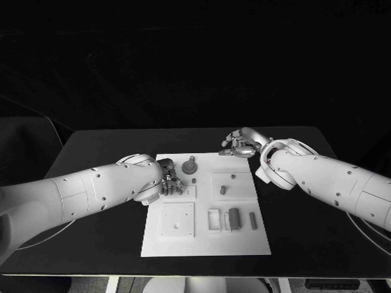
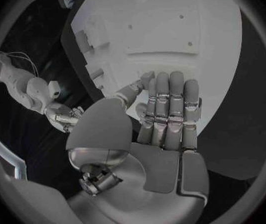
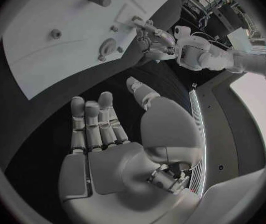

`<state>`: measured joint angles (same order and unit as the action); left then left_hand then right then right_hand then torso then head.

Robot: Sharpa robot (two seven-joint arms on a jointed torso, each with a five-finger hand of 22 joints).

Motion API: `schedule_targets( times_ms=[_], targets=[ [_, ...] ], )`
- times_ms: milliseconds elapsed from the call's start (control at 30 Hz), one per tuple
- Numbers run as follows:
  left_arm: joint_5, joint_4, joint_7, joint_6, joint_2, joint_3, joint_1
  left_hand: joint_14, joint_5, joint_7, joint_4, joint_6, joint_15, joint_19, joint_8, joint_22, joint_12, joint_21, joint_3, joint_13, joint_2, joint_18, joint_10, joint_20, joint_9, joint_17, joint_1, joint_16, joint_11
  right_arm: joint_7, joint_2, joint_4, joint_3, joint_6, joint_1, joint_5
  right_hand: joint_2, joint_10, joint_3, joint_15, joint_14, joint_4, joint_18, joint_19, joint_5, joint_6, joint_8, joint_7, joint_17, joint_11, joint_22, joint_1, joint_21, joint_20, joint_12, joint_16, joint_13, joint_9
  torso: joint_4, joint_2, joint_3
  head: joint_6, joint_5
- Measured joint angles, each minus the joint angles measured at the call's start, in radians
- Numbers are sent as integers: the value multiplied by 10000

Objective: Assemble the parts on the task board

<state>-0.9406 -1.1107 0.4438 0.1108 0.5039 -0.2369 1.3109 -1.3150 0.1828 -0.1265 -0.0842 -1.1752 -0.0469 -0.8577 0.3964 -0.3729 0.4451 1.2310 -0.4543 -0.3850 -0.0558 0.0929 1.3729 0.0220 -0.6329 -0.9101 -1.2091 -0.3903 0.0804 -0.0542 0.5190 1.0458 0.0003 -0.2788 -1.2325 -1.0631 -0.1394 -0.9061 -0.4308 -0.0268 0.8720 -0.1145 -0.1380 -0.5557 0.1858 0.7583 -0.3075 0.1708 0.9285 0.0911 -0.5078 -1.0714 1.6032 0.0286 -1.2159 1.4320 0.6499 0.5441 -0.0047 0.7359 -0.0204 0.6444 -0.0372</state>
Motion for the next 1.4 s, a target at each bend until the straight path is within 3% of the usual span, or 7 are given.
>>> schedule_targets(
  times_ms=[1400],
  targets=[
    [-7,17,-29,161,-45,-3,-9,0,0,14,28,-59,0,15,-17,2,0,0,-28,1,2,6,36,15,14,-20,2,0,-40,50,-76,-13,0,84,0,1,0,0,0,0,0,0,1,0,0,2,0,-2,-8,0,7,0,0,0,0,0,3,0,0,0,-9,9,27]
  ],
)
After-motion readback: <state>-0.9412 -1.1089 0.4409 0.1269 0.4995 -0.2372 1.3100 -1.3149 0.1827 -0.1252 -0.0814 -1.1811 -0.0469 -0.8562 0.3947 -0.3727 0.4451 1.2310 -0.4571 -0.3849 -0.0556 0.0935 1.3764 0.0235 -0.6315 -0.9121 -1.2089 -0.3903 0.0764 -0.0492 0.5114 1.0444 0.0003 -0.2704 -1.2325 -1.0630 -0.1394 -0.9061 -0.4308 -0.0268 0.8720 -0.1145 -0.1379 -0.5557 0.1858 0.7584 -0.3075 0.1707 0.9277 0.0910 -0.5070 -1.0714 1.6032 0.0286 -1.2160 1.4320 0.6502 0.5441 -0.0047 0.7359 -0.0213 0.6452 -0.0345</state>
